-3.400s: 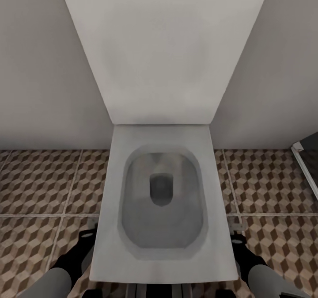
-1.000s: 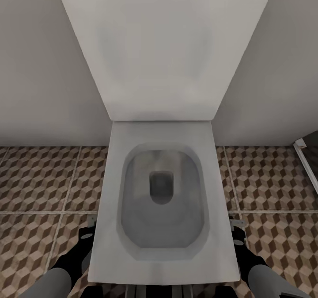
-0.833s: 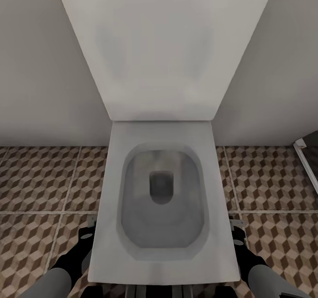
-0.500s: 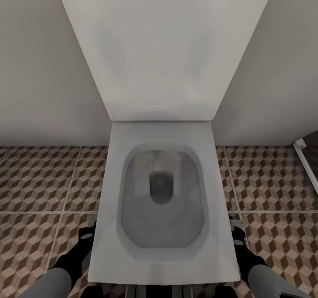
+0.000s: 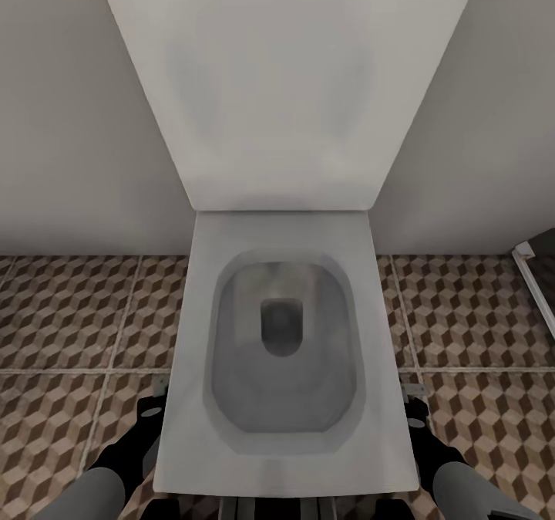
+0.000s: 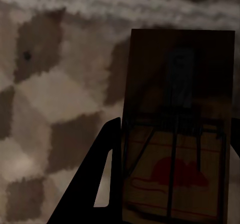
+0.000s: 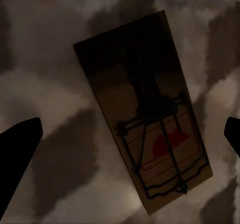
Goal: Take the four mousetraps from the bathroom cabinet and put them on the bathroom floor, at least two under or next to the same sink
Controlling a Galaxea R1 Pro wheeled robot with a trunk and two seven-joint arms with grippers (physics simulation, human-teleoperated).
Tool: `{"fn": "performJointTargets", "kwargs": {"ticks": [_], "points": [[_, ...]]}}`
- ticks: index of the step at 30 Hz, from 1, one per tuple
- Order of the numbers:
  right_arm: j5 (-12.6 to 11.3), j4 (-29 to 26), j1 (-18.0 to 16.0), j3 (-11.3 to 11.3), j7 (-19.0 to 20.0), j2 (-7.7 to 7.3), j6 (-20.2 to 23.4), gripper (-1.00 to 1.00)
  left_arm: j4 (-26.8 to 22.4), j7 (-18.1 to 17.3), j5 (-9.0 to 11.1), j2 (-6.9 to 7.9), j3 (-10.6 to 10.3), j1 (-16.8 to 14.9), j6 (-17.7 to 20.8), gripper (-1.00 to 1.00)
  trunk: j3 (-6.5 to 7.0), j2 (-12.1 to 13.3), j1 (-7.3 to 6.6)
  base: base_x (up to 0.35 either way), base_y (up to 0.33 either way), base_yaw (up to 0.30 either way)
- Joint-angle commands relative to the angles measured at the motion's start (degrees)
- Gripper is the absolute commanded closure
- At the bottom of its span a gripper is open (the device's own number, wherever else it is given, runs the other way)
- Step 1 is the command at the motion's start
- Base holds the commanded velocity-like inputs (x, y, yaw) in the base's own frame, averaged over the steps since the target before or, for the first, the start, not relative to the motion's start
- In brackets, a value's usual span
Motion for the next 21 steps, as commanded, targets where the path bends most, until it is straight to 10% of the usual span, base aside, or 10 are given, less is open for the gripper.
{"fn": "performJointTargets", "kwargs": {"ticks": [1,21], "points": [[0.5,0.1,0.0,-0.4,0.1,0.04,-0.2,-1.0,0.4,0.7,1.4,0.06,-0.8,0.0,0.4,1.0,-0.03,0.0,0.01,0.0,0.0,0.0],[0.5,0.1,0.0,-0.4,0.1,0.04,-0.2,-1.0,0.6,0.9,1.5,0.14,-0.8,0.0,0.8,1.0,-0.03,0.0,0.01,0.0,0.0,0.0]]}}
